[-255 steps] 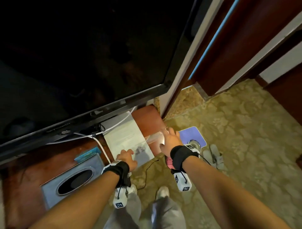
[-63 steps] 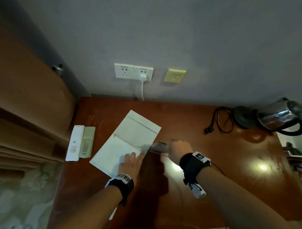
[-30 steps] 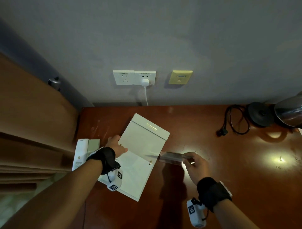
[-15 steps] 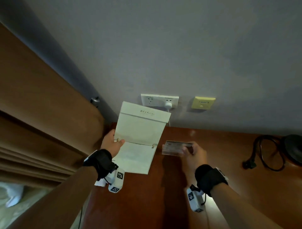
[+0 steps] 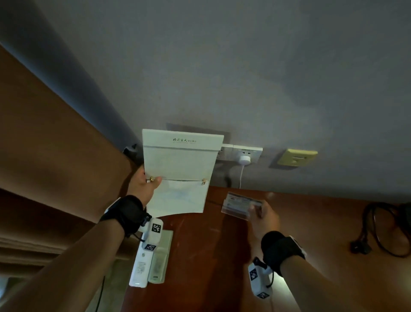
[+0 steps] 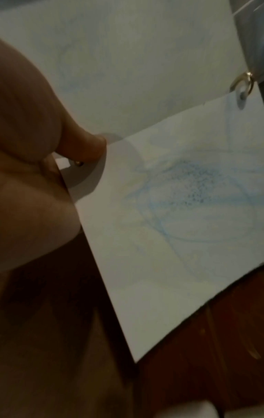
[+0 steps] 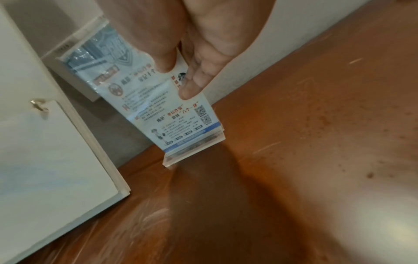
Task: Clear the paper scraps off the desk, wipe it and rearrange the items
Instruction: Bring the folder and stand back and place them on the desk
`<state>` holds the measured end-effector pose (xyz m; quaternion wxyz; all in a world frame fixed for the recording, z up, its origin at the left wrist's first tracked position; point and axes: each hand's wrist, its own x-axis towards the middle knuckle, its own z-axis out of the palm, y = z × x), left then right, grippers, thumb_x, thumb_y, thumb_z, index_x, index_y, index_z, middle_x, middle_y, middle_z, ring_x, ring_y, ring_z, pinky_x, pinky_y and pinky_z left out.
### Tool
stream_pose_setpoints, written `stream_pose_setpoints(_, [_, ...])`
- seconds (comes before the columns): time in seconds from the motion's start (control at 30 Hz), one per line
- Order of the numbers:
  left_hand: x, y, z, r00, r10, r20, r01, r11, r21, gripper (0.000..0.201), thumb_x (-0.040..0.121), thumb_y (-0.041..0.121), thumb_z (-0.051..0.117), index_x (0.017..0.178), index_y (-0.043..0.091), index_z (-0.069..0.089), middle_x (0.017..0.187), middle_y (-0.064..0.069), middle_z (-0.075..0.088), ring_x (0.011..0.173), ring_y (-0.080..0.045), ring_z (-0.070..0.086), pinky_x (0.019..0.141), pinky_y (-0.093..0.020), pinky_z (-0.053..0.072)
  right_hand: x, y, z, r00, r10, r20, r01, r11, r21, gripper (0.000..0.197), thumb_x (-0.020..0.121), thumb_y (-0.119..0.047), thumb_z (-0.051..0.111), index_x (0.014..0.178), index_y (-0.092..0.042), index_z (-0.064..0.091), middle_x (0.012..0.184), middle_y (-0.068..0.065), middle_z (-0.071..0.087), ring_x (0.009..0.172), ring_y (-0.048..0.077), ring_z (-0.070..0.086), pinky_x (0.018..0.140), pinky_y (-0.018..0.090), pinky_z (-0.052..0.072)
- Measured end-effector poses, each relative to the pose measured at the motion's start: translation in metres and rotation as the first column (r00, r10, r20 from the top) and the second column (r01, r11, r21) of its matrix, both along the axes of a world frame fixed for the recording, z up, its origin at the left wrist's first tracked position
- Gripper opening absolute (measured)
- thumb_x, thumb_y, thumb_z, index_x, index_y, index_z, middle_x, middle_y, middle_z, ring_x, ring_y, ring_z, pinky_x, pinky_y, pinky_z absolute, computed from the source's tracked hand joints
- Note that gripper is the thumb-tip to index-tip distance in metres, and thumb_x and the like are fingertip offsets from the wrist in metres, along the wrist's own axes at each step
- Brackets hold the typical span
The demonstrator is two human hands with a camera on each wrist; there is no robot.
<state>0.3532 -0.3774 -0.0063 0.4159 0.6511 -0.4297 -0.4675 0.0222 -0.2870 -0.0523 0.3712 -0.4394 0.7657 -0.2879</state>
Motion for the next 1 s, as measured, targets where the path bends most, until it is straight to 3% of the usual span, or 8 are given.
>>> stream_pose_setpoints(0.13, [0.01, -0.016, -0.02, 0.997, 0.0, -0.074, 0.001, 1.0, 0.006, 0.041, 0.091, -0.011, 0.059, 0.122, 0.015, 0.056, 0.12, -0.009, 0.065, 0.114, -0.027, 0.061, 0.104, -0.047, 0.045, 0.009, -0.005, -0.008, 0.998, -0.053, 0.023, 0.053, 0.998, -0.028, 0.003, 0.098, -0.022, 0.055, 0.098, -0.019, 0.057, 0.095, -0.004, 0.066, 0.092, 0.016, 0.064, 0.082, 0.029, 0.05])
stream_pose_setpoints(0.23, [0.021, -0.027, -0.035, 0.994, -0.011, -0.105, 0.011, 1.0, -0.004, 0.042, 0.091, -0.012, 0.057, 0.117, 0.02, 0.058, 0.121, -0.01, 0.065, 0.115, -0.028, 0.061, 0.105, -0.05, 0.044, 0.017, -0.012, -0.007, 0.996, -0.083, 0.017, 0.084, 0.996, -0.043, 0.01, 0.097, -0.023, 0.057, 0.103, -0.015, 0.054, 0.097, -0.003, 0.066, 0.089, 0.014, 0.064, 0.077, 0.026, 0.049])
stream_pose_setpoints(0.33, [0.025, -0.037, -0.041, 0.99, -0.027, -0.137, 0.027, 1.0, -0.003, 0.045, 0.091, -0.014, 0.055, 0.111, 0.027, 0.059, 0.114, 0.0, 0.067, 0.109, -0.021, 0.062, 0.103, -0.046, 0.046, 0.024, -0.018, -0.005, 0.995, -0.102, 0.009, 0.102, 0.994, -0.047, 0.012, 0.097, -0.023, 0.058, 0.103, -0.017, 0.05, 0.094, -0.007, 0.064, 0.084, 0.005, 0.061, 0.067, 0.015, 0.046])
stream_pose_setpoints(0.43, [0.022, -0.045, -0.043, 0.985, -0.053, -0.167, 0.051, 0.999, -0.016, 0.045, 0.09, -0.015, 0.055, 0.121, 0.019, 0.057, 0.113, 0.001, 0.067, 0.106, -0.018, 0.063, 0.098, -0.042, 0.048, 0.029, -0.023, -0.008, 0.994, -0.113, -0.006, 0.112, 0.993, -0.035, 0.01, 0.098, -0.023, 0.056, 0.1, -0.016, 0.05, 0.092, -0.008, 0.063, 0.081, 0.003, 0.06, 0.06, 0.007, 0.041])
stream_pose_setpoints(0.63, [0.017, -0.059, -0.039, 0.979, -0.076, -0.191, 0.06, 0.994, -0.088, 0.043, 0.089, -0.016, 0.055, 0.118, 0.016, 0.057, 0.11, 0.003, 0.067, 0.099, -0.007, 0.065, 0.092, -0.031, 0.05, 0.032, -0.024, -0.01, 0.993, -0.114, -0.026, 0.112, 0.993, -0.045, 0.014, 0.098, -0.028, 0.054, 0.099, -0.015, 0.048, 0.092, -0.004, 0.065, 0.084, 0.012, 0.063, 0.063, 0.015, 0.045])
stream_pose_setpoints(0.7, [0.014, -0.063, -0.039, 0.98, -0.076, -0.182, 0.058, 0.993, -0.103, 0.042, 0.089, -0.014, 0.057, 0.113, 0.02, 0.058, 0.11, 0.004, 0.067, 0.098, -0.005, 0.065, 0.093, -0.03, 0.05, 0.032, -0.024, -0.009, 0.993, -0.118, -0.029, 0.116, 0.992, -0.049, 0.013, 0.099, -0.027, 0.054, 0.101, -0.015, 0.048, 0.091, -0.006, 0.064, 0.082, 0.011, 0.062, 0.063, 0.013, 0.044])
stream_pose_setpoints(0.83, [0.01, -0.066, -0.043, 0.989, -0.048, -0.138, 0.032, 0.992, -0.121, 0.041, 0.089, -0.012, 0.059, 0.12, 0.014, 0.056, 0.107, 0.008, 0.066, 0.091, 0.006, 0.064, 0.085, -0.021, 0.049, 0.034, -0.024, -0.008, 0.991, -0.133, -0.021, 0.132, 0.99, -0.04, 0.01, 0.099, -0.025, 0.054, 0.098, -0.017, 0.049, 0.089, -0.008, 0.064, 0.079, 0.004, 0.06, 0.057, 0.006, 0.037])
stream_pose_setpoints(1.0, [0.013, -0.062, -0.047, 0.995, -0.06, -0.076, 0.049, 0.99, -0.129, 0.036, 0.091, -0.002, 0.064, 0.119, 0.02, 0.057, 0.115, 0.0, 0.067, 0.103, -0.007, 0.063, 0.097, -0.036, 0.05, 0.033, -0.025, -0.005, 0.992, -0.128, -0.001, 0.128, 0.991, -0.035, 0.01, 0.097, -0.028, 0.056, 0.097, -0.019, 0.052, 0.092, -0.009, 0.065, 0.086, 0.009, 0.063, 0.064, 0.015, 0.044])
